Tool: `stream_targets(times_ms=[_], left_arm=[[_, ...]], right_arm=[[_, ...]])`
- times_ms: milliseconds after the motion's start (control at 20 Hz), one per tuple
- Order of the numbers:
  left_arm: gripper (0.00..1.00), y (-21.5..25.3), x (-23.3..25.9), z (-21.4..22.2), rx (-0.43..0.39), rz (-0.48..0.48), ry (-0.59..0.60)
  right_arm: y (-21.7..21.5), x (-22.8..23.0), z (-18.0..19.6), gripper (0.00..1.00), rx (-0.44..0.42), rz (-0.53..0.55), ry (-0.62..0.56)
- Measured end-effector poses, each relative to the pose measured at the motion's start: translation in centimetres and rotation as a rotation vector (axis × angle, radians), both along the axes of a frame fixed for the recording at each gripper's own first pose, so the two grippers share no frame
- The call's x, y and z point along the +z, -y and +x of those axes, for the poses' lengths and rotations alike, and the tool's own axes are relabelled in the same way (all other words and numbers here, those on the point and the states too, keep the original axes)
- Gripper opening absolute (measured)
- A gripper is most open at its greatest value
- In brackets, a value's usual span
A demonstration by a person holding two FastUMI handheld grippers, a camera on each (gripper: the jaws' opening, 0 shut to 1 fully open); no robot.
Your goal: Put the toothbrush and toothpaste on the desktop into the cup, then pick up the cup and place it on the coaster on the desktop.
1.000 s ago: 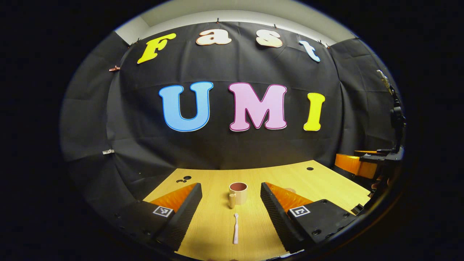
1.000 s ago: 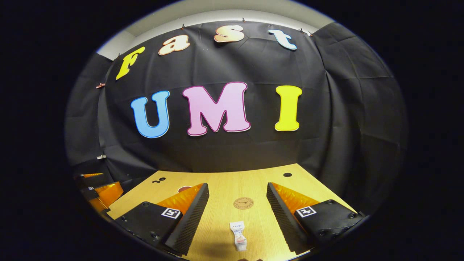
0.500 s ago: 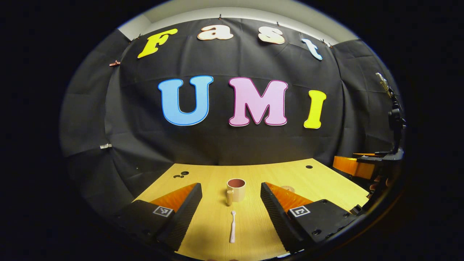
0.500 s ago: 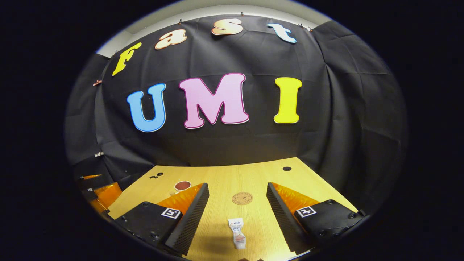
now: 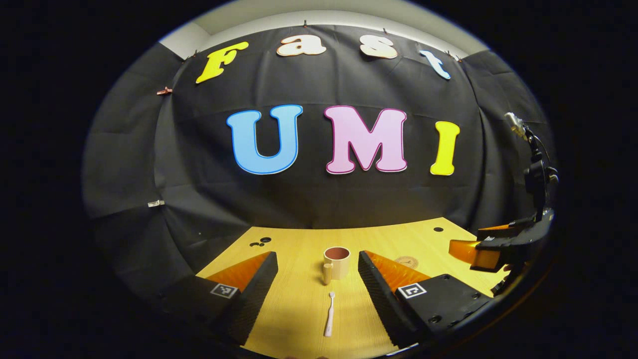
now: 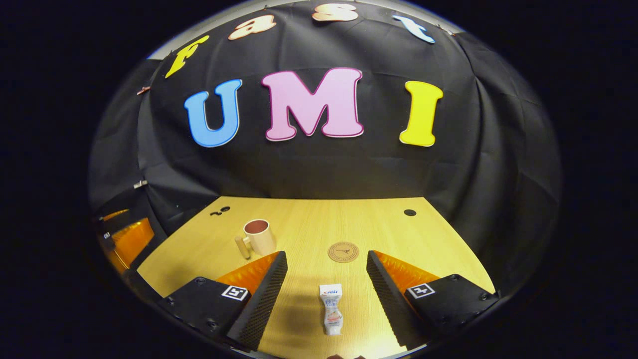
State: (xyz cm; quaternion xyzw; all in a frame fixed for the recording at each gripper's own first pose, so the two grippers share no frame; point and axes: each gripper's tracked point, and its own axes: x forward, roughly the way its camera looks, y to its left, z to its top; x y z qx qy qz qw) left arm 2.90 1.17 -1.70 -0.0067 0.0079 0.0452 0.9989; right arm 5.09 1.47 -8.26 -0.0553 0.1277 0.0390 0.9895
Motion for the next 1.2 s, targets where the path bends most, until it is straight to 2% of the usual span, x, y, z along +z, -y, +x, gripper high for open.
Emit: stream_targets(times_ms=[200, 400, 650, 1100, 1150, 1200], left_arm=[[1.00, -0.5, -1.1, -0.5, 0.040, -0.011, -0.038], [1.00, -0.6, -2.3, -0.6, 0.074, -0.023, -0.075], [1.00, -0.3, -4.2, -0.6, 0.096, -0.031, -0.138], [1.00, 0.1, -6.9, -0.6, 0.141, -0.048, -0.233], [1.00, 0.1, -7.2, -0.6, 0.143, -0.050, -0.243], [1.00, 0.2, -7.4, -0.5, 0.143, -0.051, -0.251]], right_arm=[[-0.3, -2.9, 1.4, 0.99, 0.029, 0.000, -0.073], [0.0, -7.0, 2.2, 0.99, 0.027, -0.020, -0.194], [1.8, -12.7, 3.0, 0.99, -0.017, -0.100, -0.344], [3.2, -20.2, 3.2, 0.98, 0.012, -0.200, -0.526], [3.4, -20.5, 3.3, 0.89, 0.008, -0.205, -0.538], [3.5, -20.9, 3.3, 0.98, 0.005, -0.203, -0.554]])
